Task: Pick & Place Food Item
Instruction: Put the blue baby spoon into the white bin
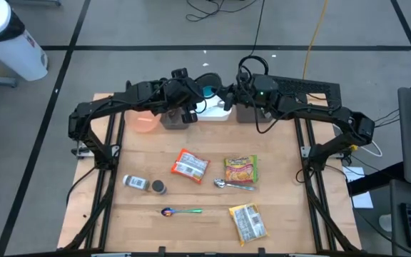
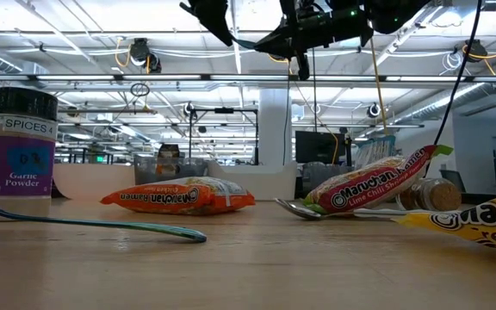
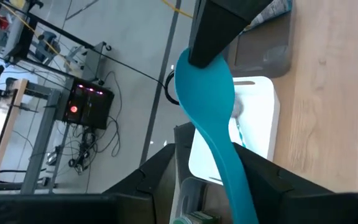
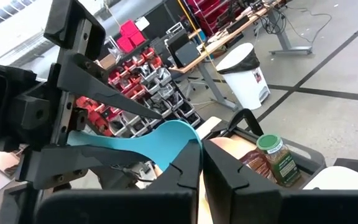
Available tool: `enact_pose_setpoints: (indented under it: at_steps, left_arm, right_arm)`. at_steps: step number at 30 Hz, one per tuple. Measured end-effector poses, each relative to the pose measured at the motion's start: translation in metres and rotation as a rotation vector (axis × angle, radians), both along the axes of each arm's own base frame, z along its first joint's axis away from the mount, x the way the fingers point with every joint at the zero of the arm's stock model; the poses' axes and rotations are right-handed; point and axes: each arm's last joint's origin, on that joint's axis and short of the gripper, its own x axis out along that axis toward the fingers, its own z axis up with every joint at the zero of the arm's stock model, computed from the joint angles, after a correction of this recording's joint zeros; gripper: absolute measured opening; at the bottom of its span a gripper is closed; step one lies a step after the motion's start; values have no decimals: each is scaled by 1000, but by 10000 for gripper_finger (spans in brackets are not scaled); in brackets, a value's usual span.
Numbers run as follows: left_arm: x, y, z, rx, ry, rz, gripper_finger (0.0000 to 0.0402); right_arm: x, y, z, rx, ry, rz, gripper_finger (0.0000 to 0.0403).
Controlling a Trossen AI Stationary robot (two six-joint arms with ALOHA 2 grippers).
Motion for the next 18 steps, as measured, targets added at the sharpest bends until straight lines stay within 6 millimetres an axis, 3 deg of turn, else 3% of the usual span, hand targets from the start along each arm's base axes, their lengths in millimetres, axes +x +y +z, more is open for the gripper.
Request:
enact_pose_setpoints:
  at_steps: [7,18]
  left_arm:
    - [0,-1,0,-11,5,-21,106]
    - [0,-1,0,-4,4,-12,102]
  right_arm:
    - [0,0,1,-14,-4,-4,0]
    - [0,-1,1,-10,-3,-6,0]
